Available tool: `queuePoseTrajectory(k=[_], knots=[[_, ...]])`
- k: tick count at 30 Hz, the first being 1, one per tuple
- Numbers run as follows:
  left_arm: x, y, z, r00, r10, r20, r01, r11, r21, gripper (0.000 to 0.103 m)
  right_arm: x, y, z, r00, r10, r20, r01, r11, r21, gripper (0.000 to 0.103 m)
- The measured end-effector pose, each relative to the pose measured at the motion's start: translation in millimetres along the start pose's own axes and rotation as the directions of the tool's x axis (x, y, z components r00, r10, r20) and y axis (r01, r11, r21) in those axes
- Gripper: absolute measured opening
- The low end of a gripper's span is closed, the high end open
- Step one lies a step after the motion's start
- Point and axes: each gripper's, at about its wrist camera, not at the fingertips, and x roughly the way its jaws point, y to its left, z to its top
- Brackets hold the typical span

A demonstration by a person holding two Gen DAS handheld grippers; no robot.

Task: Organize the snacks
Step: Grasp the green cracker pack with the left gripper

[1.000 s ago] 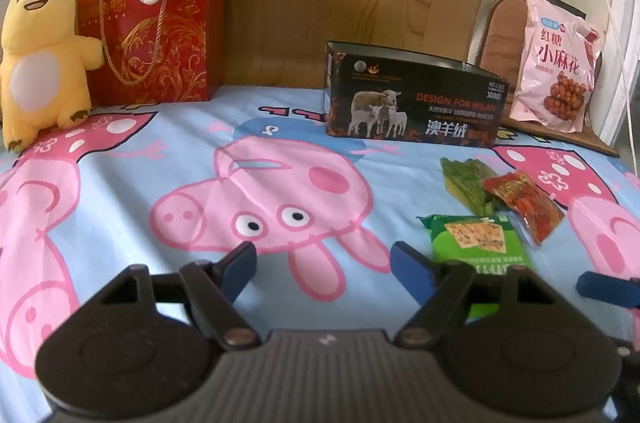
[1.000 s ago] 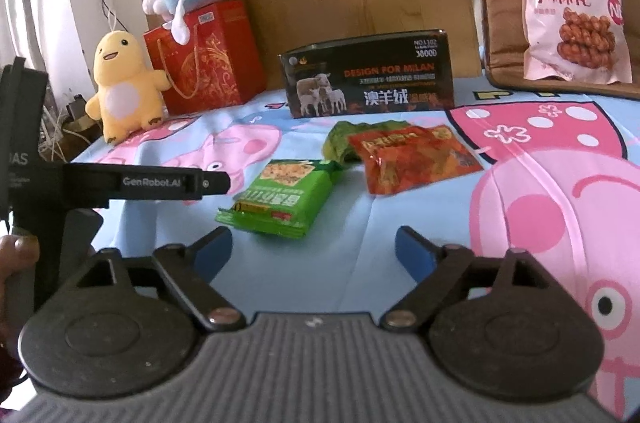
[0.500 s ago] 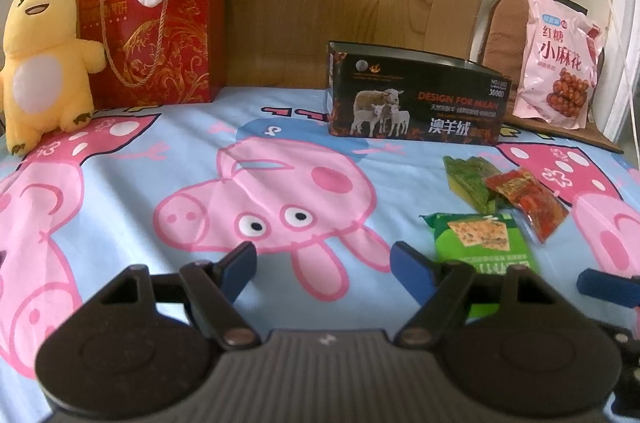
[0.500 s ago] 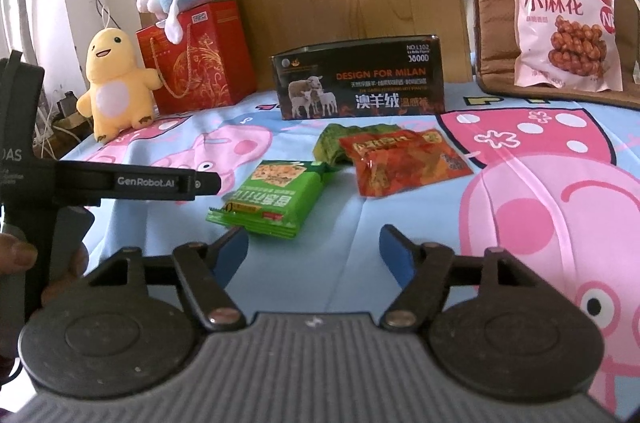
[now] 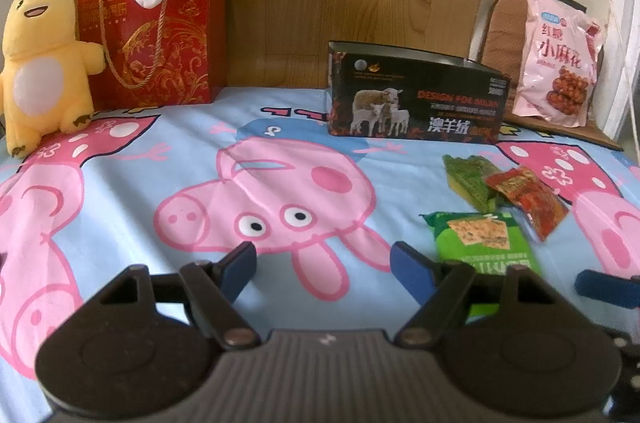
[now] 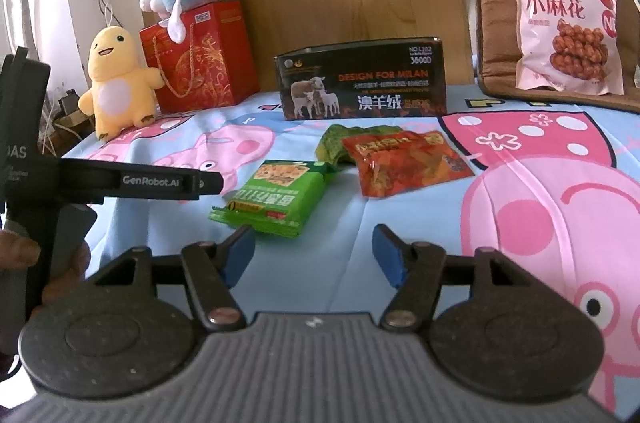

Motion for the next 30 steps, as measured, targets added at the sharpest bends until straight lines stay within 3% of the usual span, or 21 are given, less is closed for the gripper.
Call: queuePoseTrajectory(k=[9, 16, 18, 19, 25, 30], knots=[[-9, 17, 5, 0.984, -0.18, -0.018, 0.177, 0.98, -0.095, 0.065, 6, 9, 4, 0.999, 0.014, -0.03, -0.016, 0.998, -0.066, 0.06], [4, 1, 13, 0.93, -0.352, -0.109, 0.338, 0.933, -0.126, 0.047, 22, 8, 16, 0.994, 0.051, -0.097, -0.062, 0.992, -0.114, 0.053], [8, -7, 14, 0.916, -0.38, -0.129, 0.366, 0.923, -0.117, 0.029, 26, 10, 17, 0.991, 0.077, -0.113, -0.092, 0.987, -0.134, 0.045], [9, -9, 15, 0.913, -0.386, -0.135, 0.37, 0.92, -0.129, 0.03, 27, 12, 18, 0.989, 0.09, -0.12, -0.108, 0.982, -0.152, 0.031], [-5, -11, 31, 0.925, -0.369, -0.091, 0.356, 0.926, -0.127, 0.028, 27, 9, 30, 0.985, 0.134, -0.112, -0.147, 0.981, -0.124, 0.027], [-18, -18, 70, 0.944, -0.33, 0.013, 0.33, 0.943, -0.053, 0.028, 22, 11, 58, 0.989, 0.149, -0.007, -0.149, 0.977, -0.152, 0.027]])
